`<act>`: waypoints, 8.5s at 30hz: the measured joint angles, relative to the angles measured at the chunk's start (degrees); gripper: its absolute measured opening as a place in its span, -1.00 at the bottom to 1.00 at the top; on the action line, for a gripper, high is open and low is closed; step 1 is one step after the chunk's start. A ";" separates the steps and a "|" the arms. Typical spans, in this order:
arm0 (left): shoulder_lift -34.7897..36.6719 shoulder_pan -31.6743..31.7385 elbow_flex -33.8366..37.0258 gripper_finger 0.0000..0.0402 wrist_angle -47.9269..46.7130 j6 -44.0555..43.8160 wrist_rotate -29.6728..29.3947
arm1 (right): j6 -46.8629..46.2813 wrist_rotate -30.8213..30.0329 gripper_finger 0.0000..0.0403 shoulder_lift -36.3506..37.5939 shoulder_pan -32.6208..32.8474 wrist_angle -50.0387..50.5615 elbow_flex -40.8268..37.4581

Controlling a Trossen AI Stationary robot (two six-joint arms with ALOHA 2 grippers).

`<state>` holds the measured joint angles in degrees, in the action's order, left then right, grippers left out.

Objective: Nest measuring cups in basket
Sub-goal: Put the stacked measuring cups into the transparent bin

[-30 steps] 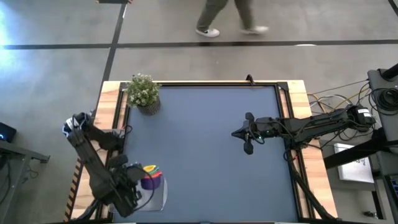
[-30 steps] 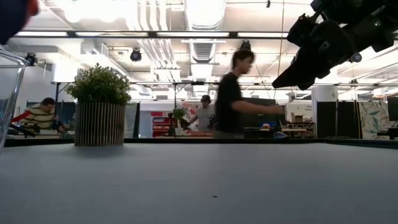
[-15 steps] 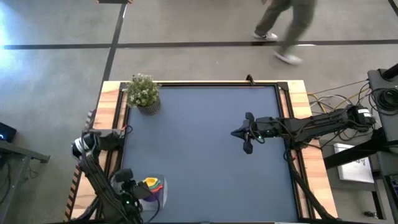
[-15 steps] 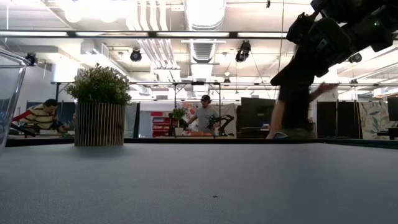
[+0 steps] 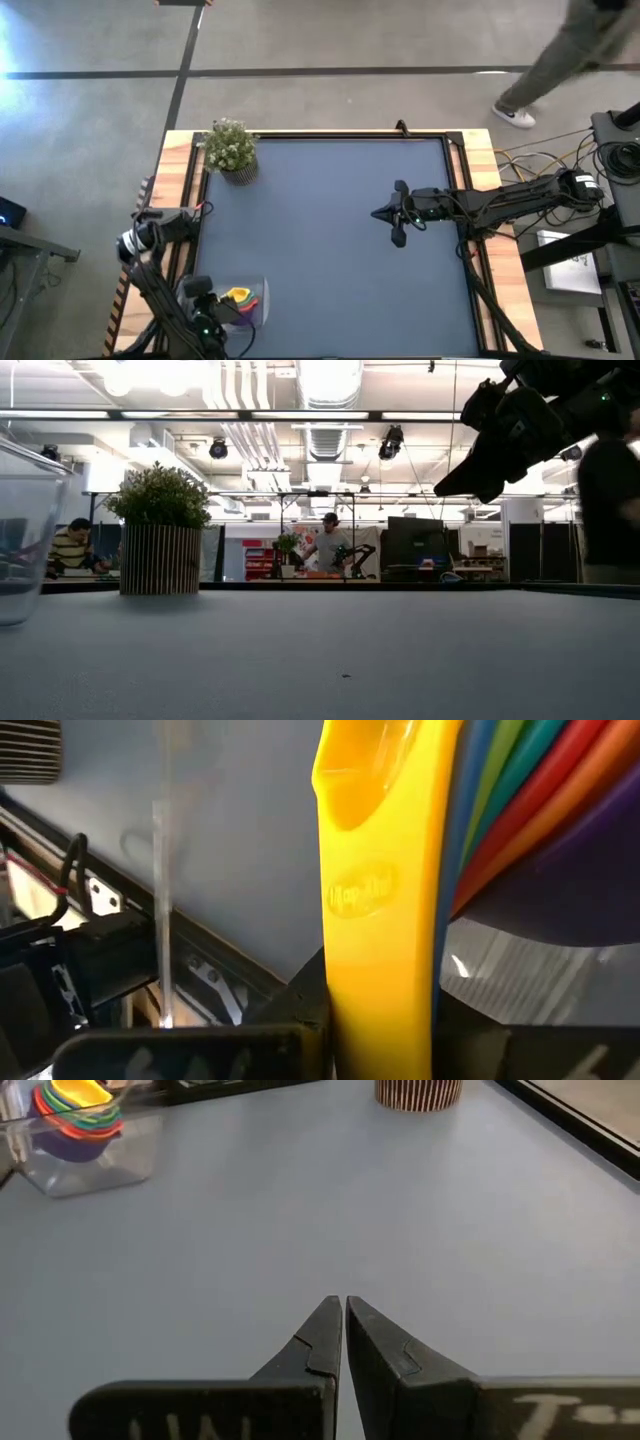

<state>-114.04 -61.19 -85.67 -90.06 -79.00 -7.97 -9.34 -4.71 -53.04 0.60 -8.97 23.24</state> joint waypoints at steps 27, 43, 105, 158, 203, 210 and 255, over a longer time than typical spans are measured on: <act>1.67 0.07 -4.29 -0.01 -0.01 2.43 1.57 | 0.11 0.02 -0.96 0.00 0.00 -0.01 -0.01; 15.60 -0.42 6.63 -0.18 12.41 -8.57 -0.67 | 0.22 0.07 -0.96 0.00 0.00 -1.07 -0.01; 33.51 0.79 40.48 0.36 46.05 -21.74 10.73 | -0.74 0.12 -0.96 0.00 0.01 -0.30 -0.03; 33.60 5.62 41.68 -0.07 46.64 -31.12 12.96 | -0.98 0.17 -0.96 0.01 0.02 -0.28 -0.03; 0.10 8.44 9.97 -0.65 -1.69 -0.95 -0.37 | -1.07 0.20 -0.96 0.01 0.02 -0.32 -0.08; -2.03 8.75 8.27 -0.66 -0.98 -1.24 -1.38 | -0.63 0.19 -0.96 0.02 0.02 -0.39 -0.08; 12.32 34.27 2.77 -0.66 0.17 22.24 -45.88 | 0.11 1.84 -0.96 0.02 0.02 -2.26 -0.08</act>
<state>-101.72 -26.92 -82.89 -89.89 -56.77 -53.84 -9.23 -2.87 -53.01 0.62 -11.23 23.16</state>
